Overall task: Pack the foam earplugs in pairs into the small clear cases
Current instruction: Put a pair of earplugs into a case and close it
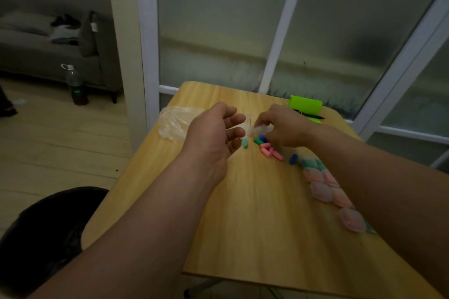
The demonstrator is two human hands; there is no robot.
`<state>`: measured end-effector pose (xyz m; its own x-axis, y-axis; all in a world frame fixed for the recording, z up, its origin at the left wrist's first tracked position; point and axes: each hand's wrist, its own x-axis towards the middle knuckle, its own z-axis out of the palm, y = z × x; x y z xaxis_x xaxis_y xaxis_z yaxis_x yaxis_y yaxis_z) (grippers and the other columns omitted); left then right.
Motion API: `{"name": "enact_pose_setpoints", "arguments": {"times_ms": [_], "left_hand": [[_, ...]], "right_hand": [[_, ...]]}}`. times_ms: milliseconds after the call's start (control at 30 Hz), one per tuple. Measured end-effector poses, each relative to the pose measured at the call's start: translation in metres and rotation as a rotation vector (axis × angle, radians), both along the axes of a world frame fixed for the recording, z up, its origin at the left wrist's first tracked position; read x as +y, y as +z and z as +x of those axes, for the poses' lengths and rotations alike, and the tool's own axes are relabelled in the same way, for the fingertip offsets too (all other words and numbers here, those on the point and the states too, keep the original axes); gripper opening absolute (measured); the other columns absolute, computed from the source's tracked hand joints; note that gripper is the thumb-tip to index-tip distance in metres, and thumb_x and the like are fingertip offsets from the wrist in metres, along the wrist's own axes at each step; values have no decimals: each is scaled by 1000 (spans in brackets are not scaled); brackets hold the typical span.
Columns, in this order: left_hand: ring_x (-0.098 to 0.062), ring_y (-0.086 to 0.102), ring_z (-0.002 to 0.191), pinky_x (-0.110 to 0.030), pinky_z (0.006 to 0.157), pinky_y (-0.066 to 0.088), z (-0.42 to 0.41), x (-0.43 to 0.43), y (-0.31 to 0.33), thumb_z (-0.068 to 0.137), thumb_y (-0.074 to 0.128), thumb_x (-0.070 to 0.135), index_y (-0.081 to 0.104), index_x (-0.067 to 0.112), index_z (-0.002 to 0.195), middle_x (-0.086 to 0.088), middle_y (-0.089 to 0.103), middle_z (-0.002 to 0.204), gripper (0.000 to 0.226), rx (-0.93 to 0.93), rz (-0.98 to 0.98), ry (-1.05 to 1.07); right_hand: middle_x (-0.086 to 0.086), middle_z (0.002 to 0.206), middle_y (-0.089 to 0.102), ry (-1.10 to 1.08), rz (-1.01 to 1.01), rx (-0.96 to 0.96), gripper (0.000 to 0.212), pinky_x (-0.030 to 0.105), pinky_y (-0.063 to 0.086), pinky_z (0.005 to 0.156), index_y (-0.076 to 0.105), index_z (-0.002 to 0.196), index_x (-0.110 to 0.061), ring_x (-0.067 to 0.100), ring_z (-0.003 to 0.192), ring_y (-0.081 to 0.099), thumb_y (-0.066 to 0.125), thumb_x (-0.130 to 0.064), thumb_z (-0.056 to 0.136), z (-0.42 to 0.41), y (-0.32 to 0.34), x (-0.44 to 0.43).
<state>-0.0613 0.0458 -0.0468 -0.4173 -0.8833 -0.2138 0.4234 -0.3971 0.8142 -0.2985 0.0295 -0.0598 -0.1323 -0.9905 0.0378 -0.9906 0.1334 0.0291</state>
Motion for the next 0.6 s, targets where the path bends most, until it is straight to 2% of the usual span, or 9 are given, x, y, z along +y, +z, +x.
{"name": "enact_pose_setpoints", "arguments": {"times_ms": [200,300,400,500,600], "left_hand": [[-12,60,64,-25,57,50,3,2,-2,97,59,16,69,11,109,-2,74,86,17,-21,-9,-3],[-11,60,63,-24,57,50,4,5,-3,98,59,15,69,10,111,-3,73,88,17,-32,-20,-7],[-10,59,58,-23,53,49,5,7,-3,98,58,15,68,9,111,-3,72,87,17,-53,-32,-21],[-11,60,58,-24,55,49,6,13,-5,99,58,15,68,8,114,-5,72,90,19,-119,-76,-83],[-17,61,65,-26,57,52,5,27,-10,101,58,13,67,8,116,-15,72,102,18,-226,-198,-191]], "right_hand": [[-7,111,57,3,-4,-23,39,41,57,89,69,125,-40,16,102,59,77,-31,88,1,2,3],[-7,110,59,-16,-19,-32,35,39,55,89,70,127,-34,17,102,59,75,-35,93,0,2,9],[-3,112,67,-62,-98,-81,30,35,52,85,72,125,-24,21,105,64,70,-31,96,-4,2,20],[-3,101,69,-129,-249,-222,20,32,43,73,73,115,-19,21,97,65,68,-31,99,4,9,49],[1,93,71,-136,-384,-497,18,35,49,69,69,117,-22,19,84,65,69,-29,100,34,15,95]]}}
